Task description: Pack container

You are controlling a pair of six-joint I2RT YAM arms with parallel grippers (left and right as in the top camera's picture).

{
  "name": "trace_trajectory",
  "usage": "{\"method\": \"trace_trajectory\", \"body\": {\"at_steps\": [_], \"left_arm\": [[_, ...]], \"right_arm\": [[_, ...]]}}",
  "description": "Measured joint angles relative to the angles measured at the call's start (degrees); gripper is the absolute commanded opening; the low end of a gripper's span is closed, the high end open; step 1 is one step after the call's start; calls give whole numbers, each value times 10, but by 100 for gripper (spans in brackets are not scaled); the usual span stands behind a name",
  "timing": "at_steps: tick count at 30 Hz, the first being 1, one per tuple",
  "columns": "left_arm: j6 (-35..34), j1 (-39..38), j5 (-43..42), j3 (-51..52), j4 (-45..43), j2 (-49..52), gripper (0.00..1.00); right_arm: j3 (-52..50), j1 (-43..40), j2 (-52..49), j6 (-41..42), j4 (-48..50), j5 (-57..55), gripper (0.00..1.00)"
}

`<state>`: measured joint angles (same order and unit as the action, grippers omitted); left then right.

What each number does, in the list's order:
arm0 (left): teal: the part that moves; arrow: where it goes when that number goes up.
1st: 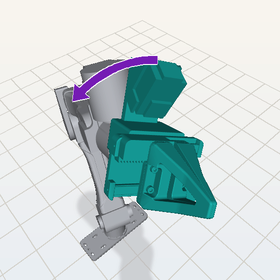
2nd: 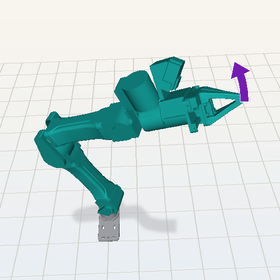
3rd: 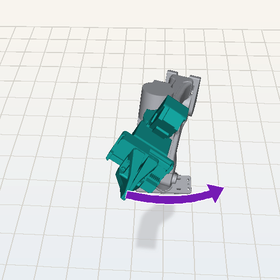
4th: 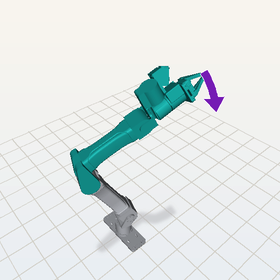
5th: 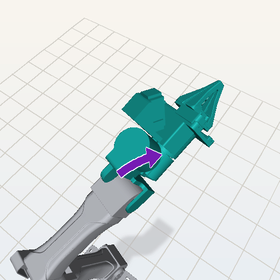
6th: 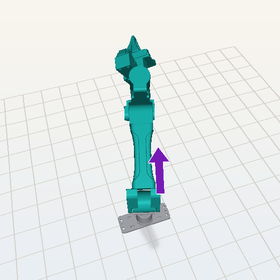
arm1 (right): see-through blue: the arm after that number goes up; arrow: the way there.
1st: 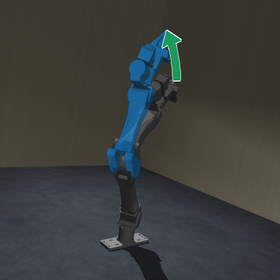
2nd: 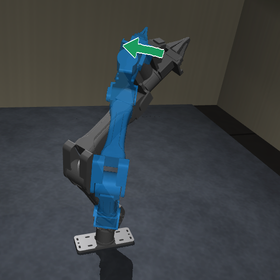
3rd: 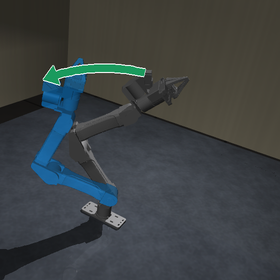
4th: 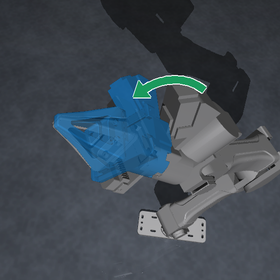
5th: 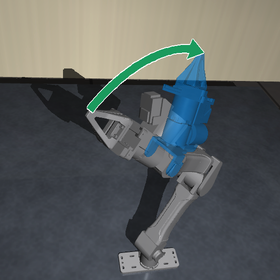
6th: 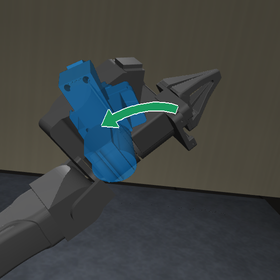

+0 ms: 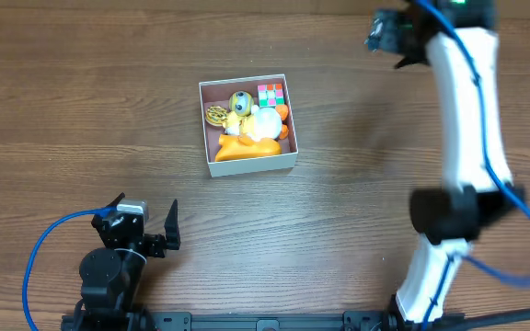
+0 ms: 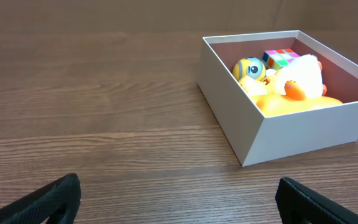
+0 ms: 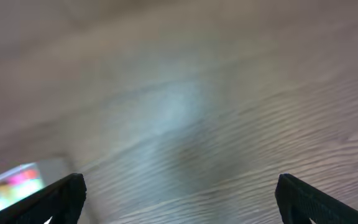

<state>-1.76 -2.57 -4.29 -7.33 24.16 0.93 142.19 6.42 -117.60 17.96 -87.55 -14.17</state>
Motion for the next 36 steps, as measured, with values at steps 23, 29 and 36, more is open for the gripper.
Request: {"method": "trace_trajectory", "body": {"at_steps": [23, 29, 36], "left_arm": [[0, 0, 0, 1, 0, -2, 100], [0, 0, 0, 1, 0, -2, 100], [0, 0, 0, 1, 0, -2, 100]], "right_arm": [[-867, -45, 847, 0, 469, 70, 100], [-1067, -45, 967, 0, 619, 125, 100], [-1205, -45, 1094, 0, 663, 140, 100]]}}
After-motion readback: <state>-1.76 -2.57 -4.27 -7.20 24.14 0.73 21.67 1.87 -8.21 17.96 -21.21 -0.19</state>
